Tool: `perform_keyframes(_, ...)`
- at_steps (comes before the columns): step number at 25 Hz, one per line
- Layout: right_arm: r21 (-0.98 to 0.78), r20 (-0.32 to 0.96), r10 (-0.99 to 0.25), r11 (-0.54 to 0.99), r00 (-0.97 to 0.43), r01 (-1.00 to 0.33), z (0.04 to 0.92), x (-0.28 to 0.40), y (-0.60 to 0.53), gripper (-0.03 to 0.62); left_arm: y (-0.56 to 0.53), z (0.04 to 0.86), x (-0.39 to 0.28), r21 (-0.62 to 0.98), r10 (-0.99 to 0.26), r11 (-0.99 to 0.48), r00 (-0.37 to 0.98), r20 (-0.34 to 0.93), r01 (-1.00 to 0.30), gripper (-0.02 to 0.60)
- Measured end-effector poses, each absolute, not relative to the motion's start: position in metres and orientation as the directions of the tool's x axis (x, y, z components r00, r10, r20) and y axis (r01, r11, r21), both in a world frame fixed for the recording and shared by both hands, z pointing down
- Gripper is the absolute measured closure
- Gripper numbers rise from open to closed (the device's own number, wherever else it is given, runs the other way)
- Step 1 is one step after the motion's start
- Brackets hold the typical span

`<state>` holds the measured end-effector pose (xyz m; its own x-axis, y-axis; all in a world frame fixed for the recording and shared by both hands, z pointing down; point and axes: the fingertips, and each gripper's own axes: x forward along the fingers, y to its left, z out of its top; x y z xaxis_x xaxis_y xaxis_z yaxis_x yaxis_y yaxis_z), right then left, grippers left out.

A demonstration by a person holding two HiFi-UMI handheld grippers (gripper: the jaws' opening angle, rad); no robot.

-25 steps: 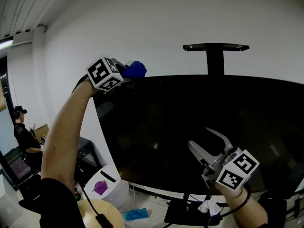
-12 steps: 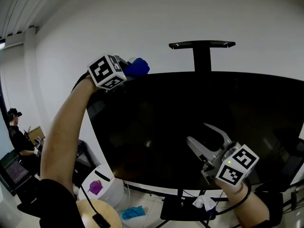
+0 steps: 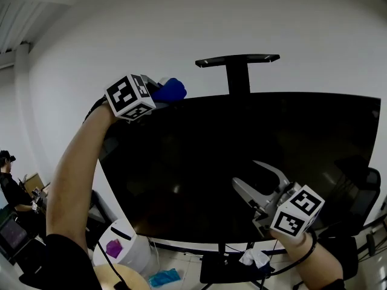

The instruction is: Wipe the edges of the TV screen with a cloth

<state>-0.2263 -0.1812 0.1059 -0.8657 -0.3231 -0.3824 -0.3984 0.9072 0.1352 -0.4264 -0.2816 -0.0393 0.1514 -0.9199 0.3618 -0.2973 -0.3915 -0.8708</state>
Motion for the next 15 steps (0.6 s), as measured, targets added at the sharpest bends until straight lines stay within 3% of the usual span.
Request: perform_keyframes(15,0.136,-0.361,-0.328,0.908,-0.873,-0.397,0.112,-0.104,-0.202,0.341,-0.300,-0.041,-0.307,-0.864,-0.919,-0.393,0.155,0.362,-0.315,0.443)
